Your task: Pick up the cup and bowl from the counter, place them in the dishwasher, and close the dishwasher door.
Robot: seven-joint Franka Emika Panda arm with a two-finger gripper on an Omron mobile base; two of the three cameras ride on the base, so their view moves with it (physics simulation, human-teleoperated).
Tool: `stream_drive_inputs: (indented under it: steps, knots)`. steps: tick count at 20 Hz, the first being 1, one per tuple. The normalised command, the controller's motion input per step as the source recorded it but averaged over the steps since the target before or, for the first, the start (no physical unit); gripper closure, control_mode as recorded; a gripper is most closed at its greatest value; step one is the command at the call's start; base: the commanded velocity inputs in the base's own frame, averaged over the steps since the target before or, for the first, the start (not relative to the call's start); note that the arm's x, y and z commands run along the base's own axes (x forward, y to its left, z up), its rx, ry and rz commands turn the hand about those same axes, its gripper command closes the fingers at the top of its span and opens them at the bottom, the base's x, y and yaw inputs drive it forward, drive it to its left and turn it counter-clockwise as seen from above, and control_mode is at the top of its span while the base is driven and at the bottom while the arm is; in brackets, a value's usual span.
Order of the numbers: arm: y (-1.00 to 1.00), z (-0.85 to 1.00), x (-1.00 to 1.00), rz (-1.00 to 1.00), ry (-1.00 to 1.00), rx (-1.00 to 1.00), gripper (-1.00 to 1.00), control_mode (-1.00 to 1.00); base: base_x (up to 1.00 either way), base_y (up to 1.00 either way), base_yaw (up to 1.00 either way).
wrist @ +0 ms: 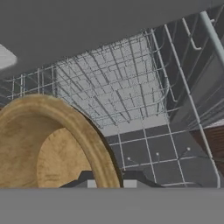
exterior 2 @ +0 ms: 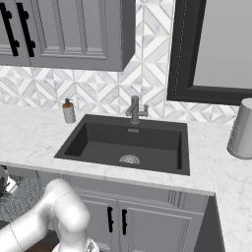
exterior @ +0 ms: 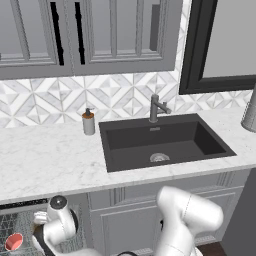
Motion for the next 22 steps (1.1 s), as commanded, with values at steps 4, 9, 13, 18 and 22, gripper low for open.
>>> stream_drive_inputs:
  steps: [4, 9, 13, 18, 22]
  knots:
    - [0.09, -0.17, 0.3, 0.0, -0.1, 0.01, 1.0, -1.0, 0.0, 0.0, 0.0]
    - [0.0, -0.74, 0.02, 0.0, -0.06, 0.0, 1.0, -1.0, 0.0, 0.0, 0.0]
    - [0.0, -0.78, 0.0, 0.0, -0.03, -0.01, 1.0, -1.0, 0.0, 0.0, 0.0]
    - [0.0, -0.37, 0.0, 0.0, 0.0, 0.0, 1.0, -1.0, 0.0, 0.0, 0.0]
    - [0.0, -0.02, 0.0, 0.0, 0.0, 0.0, 1.0, -1.0, 0.0, 0.0, 0.0]
